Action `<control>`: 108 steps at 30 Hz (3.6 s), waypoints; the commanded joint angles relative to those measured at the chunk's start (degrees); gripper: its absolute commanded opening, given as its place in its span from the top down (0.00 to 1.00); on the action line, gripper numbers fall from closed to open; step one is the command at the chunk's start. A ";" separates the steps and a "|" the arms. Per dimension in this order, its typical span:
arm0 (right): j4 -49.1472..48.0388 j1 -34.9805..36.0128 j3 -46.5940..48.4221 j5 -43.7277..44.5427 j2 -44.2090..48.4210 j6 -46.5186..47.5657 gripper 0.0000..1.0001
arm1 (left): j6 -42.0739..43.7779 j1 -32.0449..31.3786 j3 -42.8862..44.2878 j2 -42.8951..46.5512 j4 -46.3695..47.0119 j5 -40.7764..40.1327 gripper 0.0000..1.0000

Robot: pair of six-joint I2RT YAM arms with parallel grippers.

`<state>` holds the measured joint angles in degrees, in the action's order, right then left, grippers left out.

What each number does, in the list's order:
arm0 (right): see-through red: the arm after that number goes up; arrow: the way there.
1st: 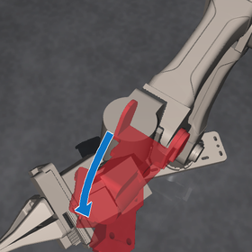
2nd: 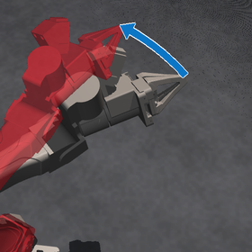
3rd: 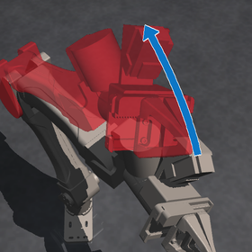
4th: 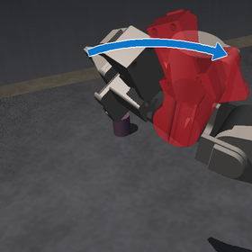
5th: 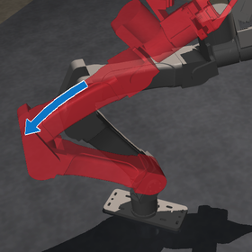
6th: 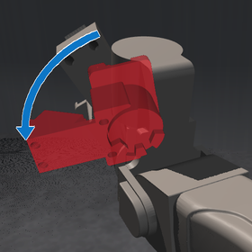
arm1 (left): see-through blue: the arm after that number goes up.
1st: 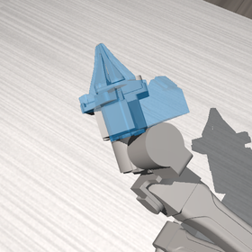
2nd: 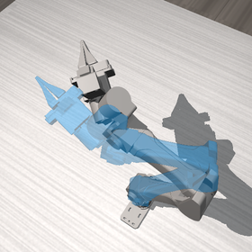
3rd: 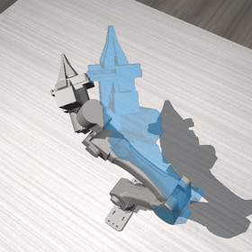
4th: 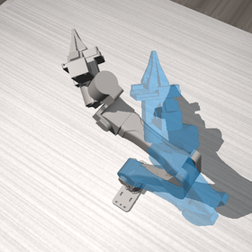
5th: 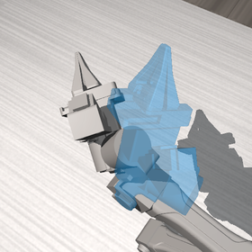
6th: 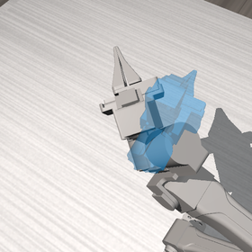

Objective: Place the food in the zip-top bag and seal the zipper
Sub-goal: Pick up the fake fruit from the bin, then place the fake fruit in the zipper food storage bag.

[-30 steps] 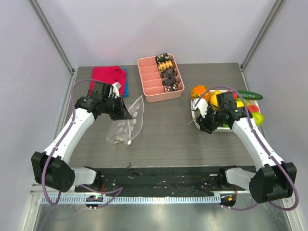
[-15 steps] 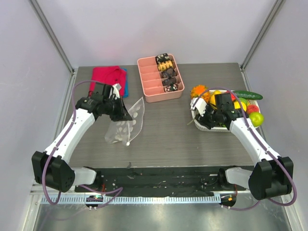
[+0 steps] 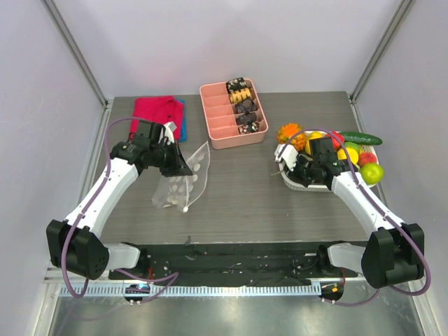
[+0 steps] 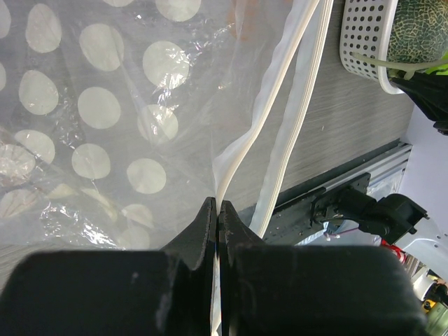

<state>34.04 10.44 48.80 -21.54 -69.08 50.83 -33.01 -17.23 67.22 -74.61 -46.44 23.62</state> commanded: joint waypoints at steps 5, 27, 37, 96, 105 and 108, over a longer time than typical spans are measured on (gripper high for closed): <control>-0.30 0.37 1.82 -1.92 3.33 -2.31 0.99 | 0.14 -0.26 -0.25 2.10 1.44 0.82 1.00; 13.06 0.29 15.62 -11.06 6.24 -9.87 0.99 | 0.41 -0.17 -0.16 1.40 1.52 0.82 1.00; 13.95 0.29 22.03 -22.49 8.61 -19.35 0.99 | -1.00 -0.17 -0.07 -0.01 2.05 6.96 1.00; -46.36 30.87 -6.44 -27.14 11.25 -45.74 0.99 | -54.71 1.68 -19.41 -9.06 68.59 44.77 1.00; -29.40 33.33 2.08 -37.08 3.26 -40.99 0.99 | -54.35 1.94 -19.06 -8.71 68.84 44.15 1.00; -20.01 33.33 6.39 -38.92 -1.92 -38.45 0.99 | -54.61 2.38 -19.06 -8.54 69.63 44.85 1.00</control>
<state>-1.26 43.44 50.11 -55.00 -65.12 8.58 -87.68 -14.87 45.84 -84.05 19.66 66.28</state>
